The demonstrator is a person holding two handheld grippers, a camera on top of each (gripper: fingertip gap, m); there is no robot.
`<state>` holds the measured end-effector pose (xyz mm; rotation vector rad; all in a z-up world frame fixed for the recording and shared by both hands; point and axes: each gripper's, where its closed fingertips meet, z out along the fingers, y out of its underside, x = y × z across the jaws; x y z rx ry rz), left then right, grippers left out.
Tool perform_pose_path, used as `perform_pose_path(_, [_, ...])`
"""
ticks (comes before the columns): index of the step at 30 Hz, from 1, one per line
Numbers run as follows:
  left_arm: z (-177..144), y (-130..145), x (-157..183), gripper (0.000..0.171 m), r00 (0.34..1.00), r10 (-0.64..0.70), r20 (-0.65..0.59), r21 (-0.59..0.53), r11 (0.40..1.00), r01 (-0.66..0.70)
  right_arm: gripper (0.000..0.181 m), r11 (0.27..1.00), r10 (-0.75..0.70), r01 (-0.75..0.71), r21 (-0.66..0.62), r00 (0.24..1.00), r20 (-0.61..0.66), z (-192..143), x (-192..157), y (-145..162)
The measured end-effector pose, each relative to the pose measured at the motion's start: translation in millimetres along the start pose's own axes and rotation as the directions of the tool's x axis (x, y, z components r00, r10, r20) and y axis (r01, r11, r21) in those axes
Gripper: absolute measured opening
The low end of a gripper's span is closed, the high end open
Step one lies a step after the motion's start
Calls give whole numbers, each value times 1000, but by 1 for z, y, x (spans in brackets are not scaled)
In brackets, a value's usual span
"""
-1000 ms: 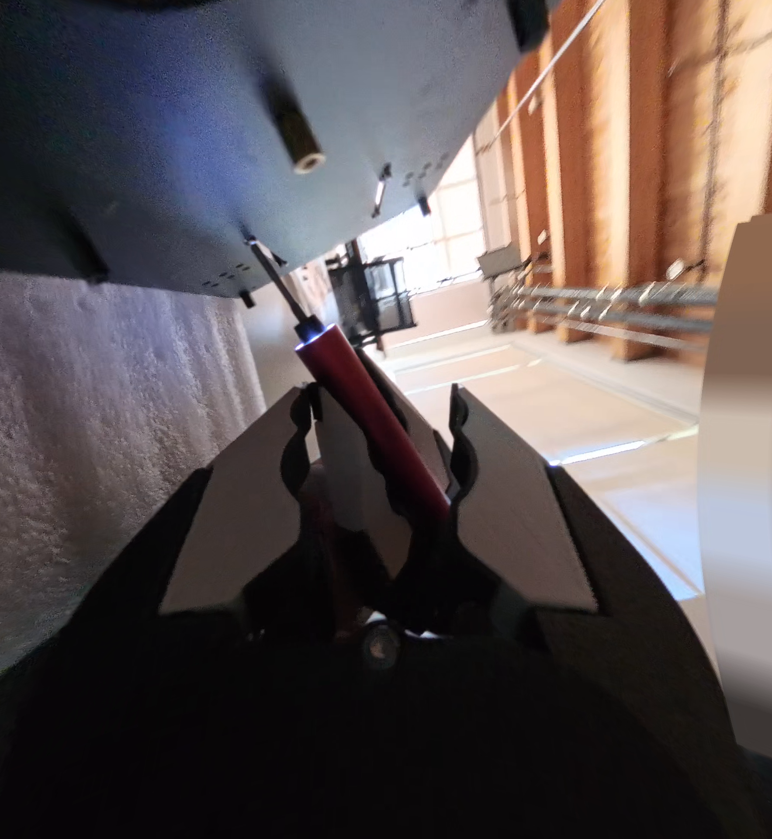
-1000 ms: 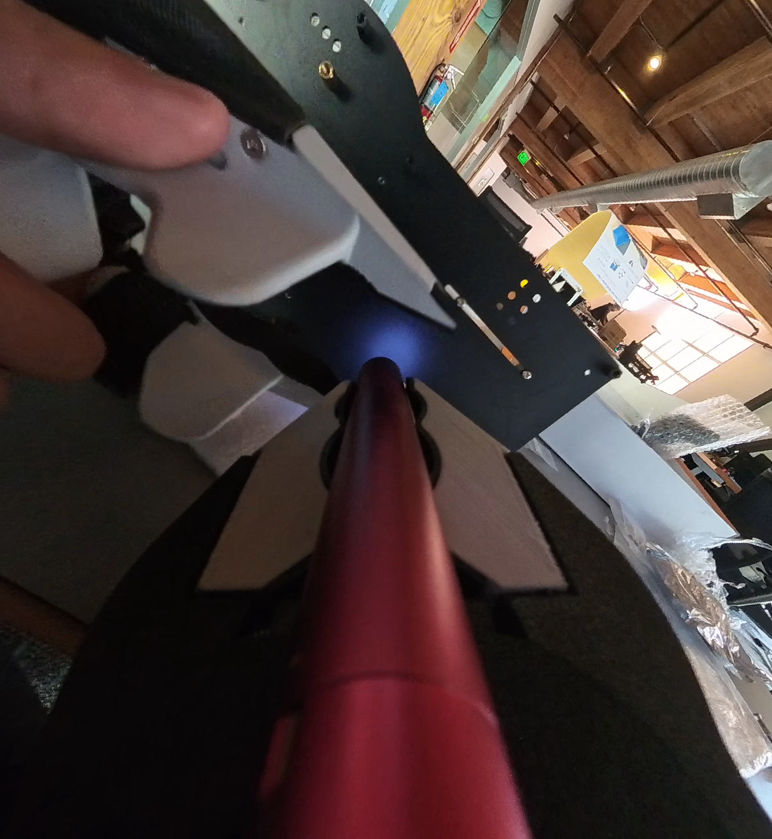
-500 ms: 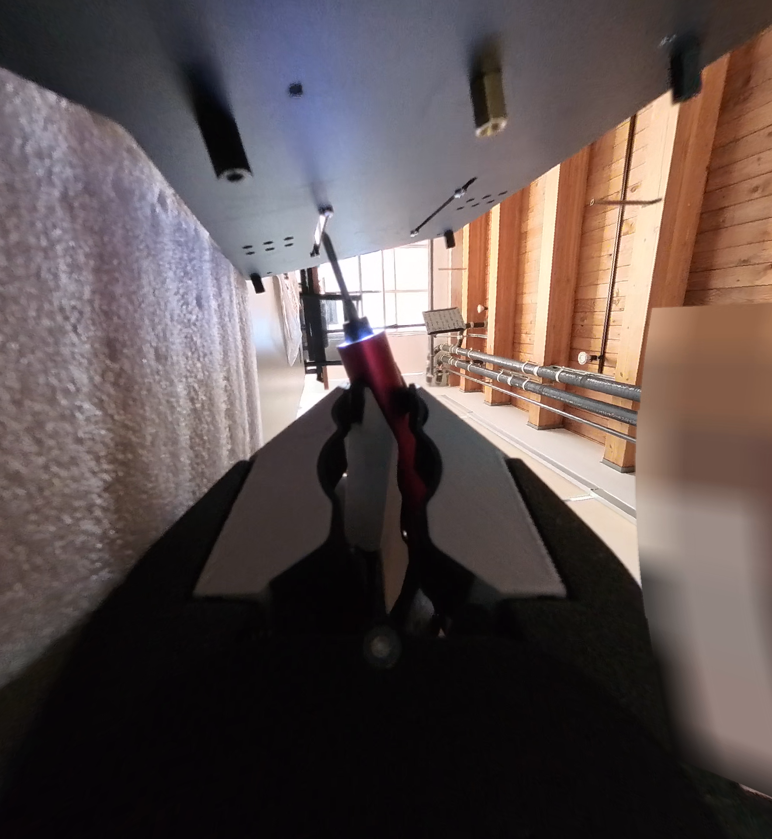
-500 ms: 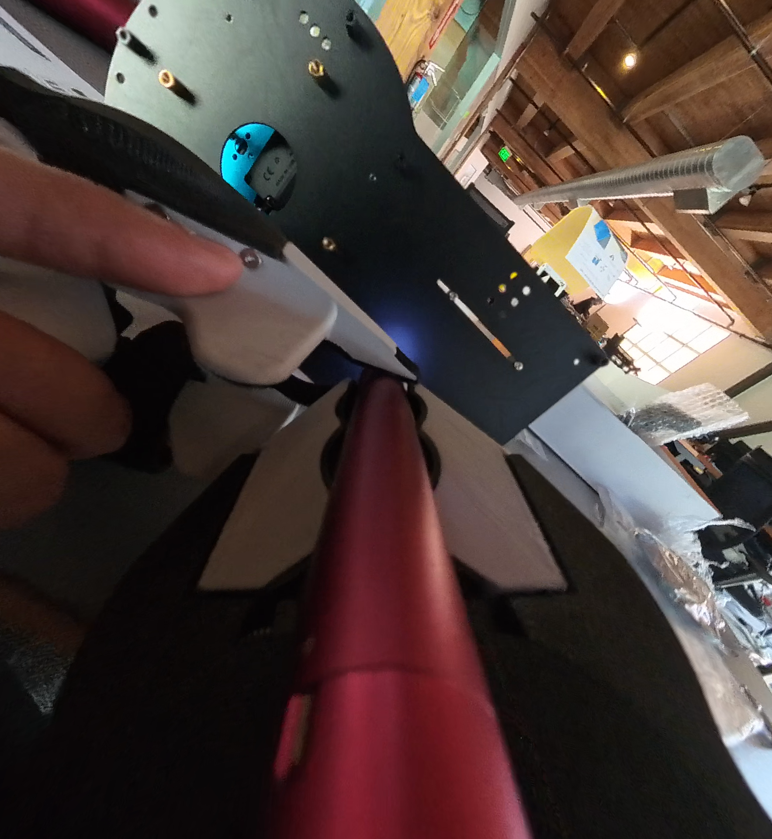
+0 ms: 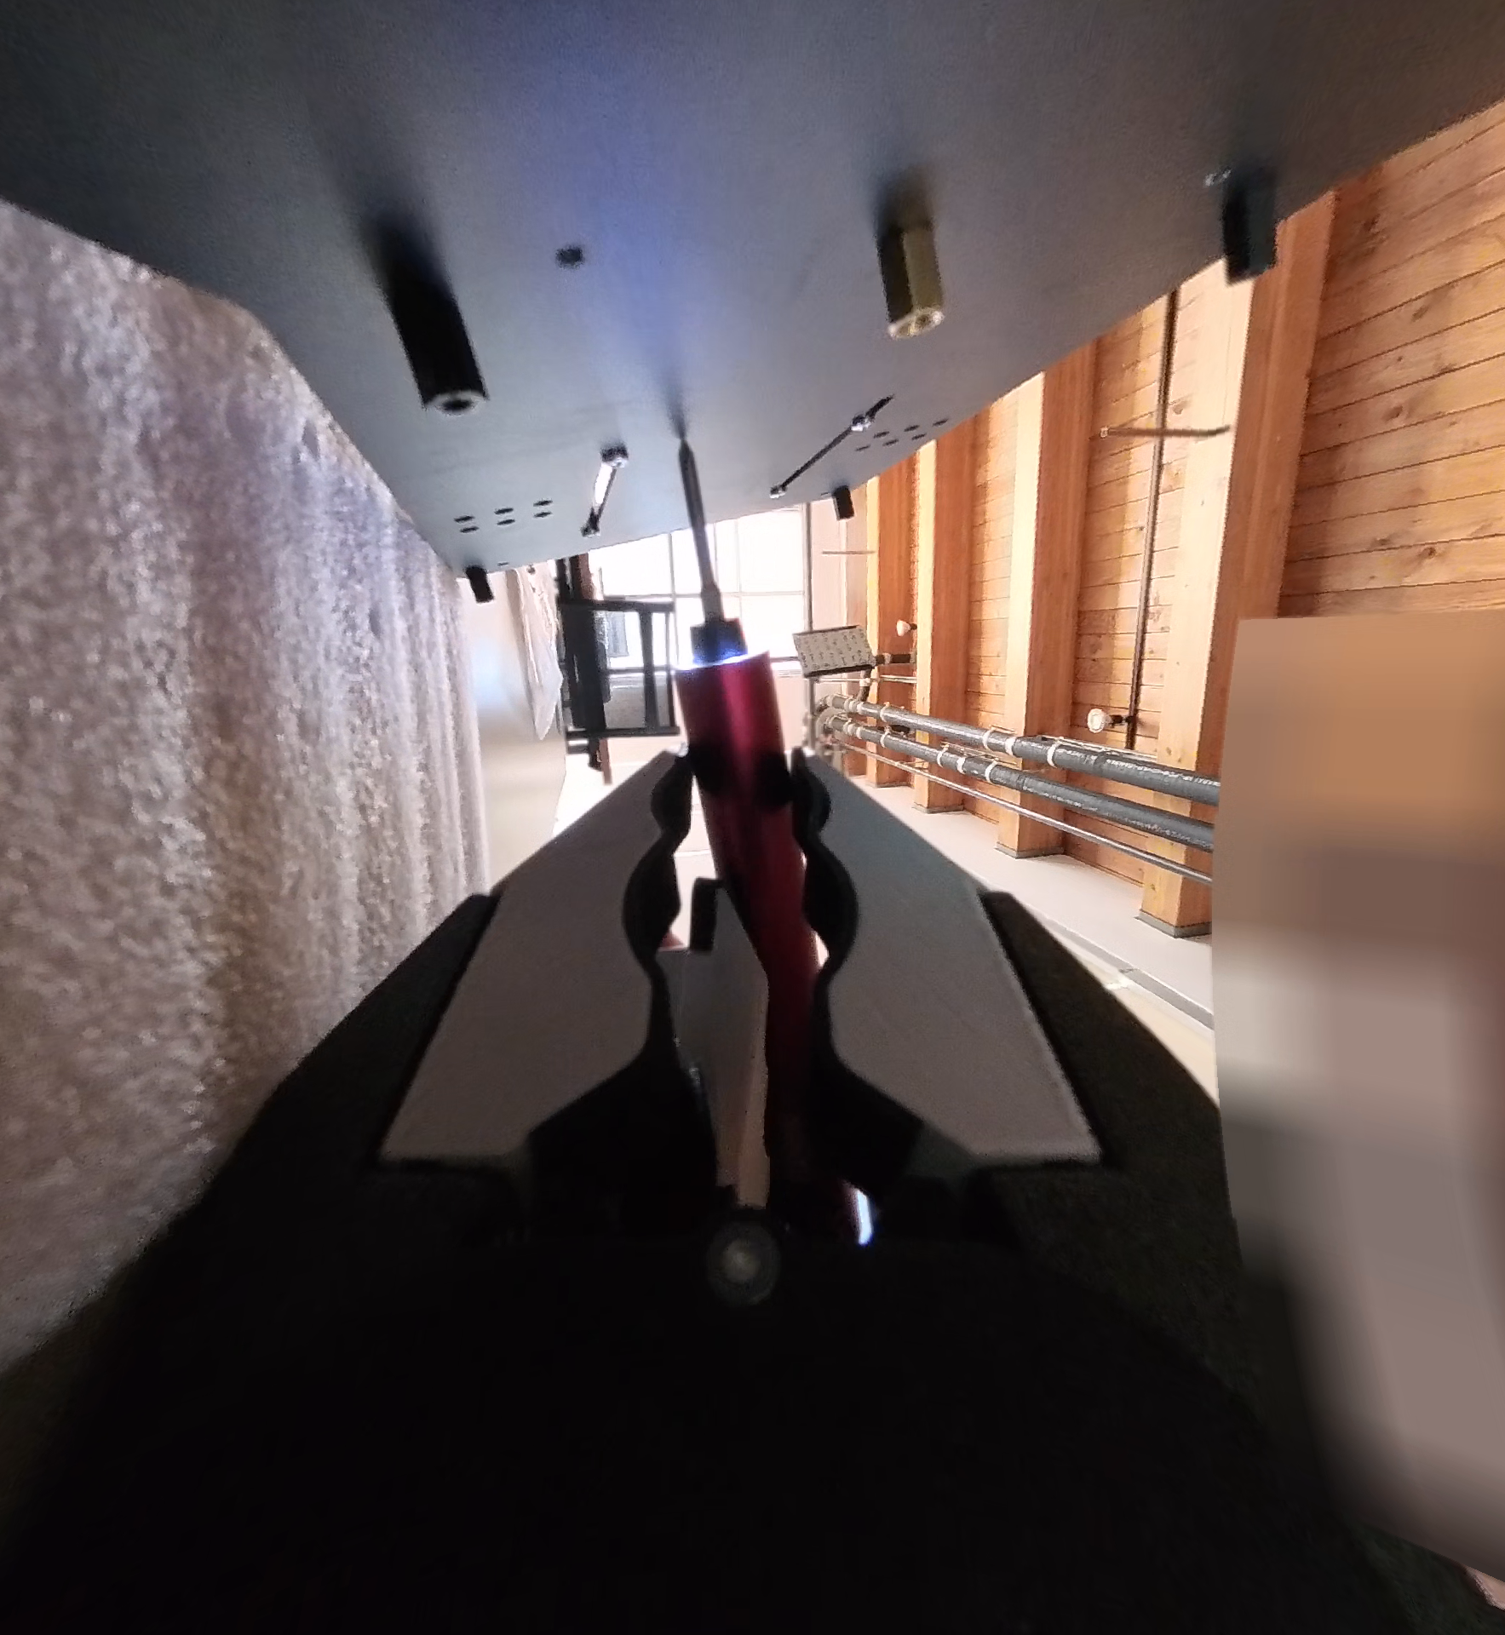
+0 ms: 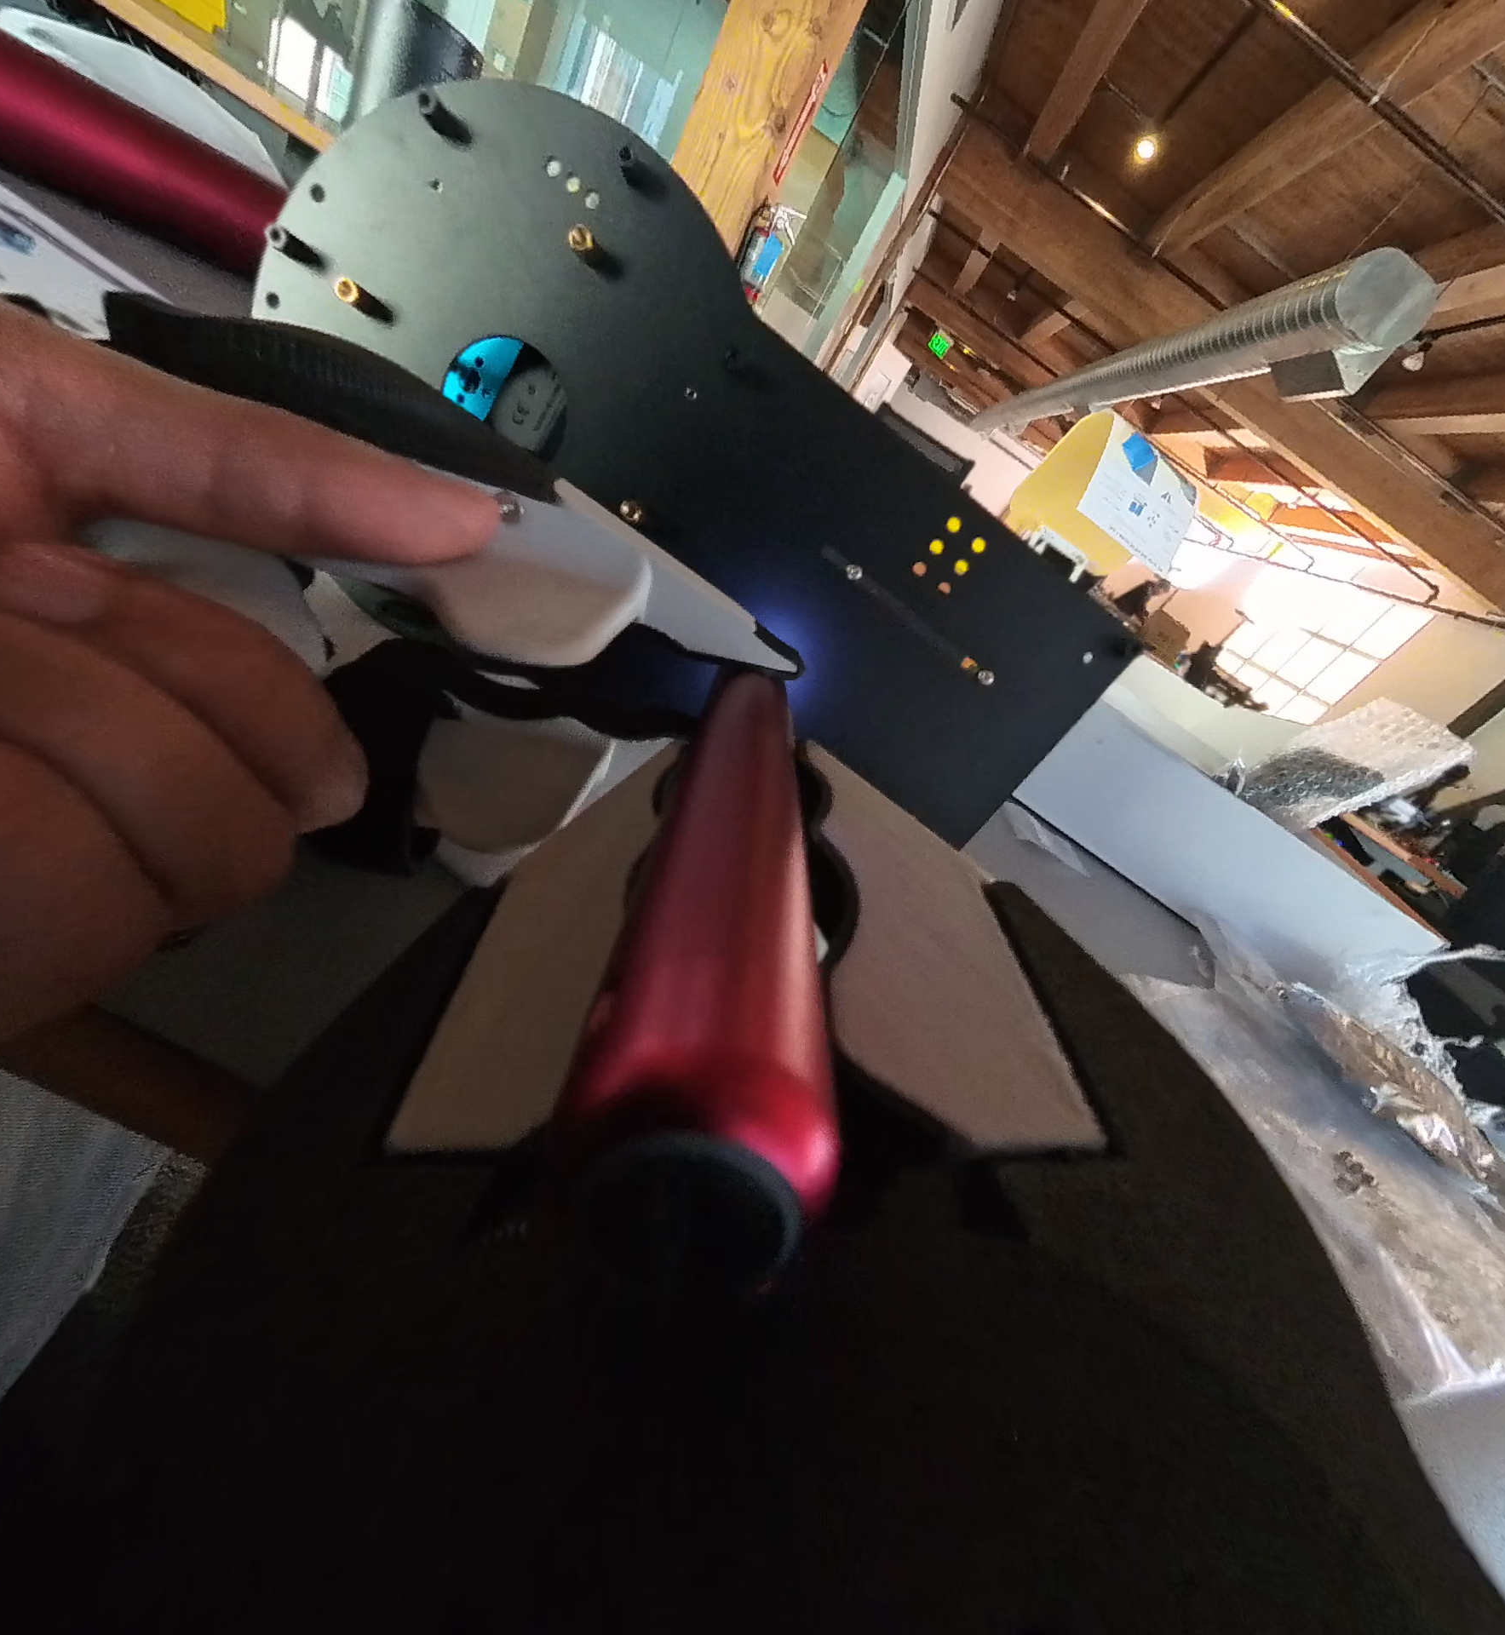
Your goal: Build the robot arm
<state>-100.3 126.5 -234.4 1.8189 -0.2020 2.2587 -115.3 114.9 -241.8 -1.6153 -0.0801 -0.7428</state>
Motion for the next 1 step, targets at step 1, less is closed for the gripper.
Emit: perform_pose_path(1, [0, 0, -1, 20, 1000, 4, 7, 2, 1000, -4, 20, 1000, 13, -13, -1, 1000, 0, -1, -1, 1])
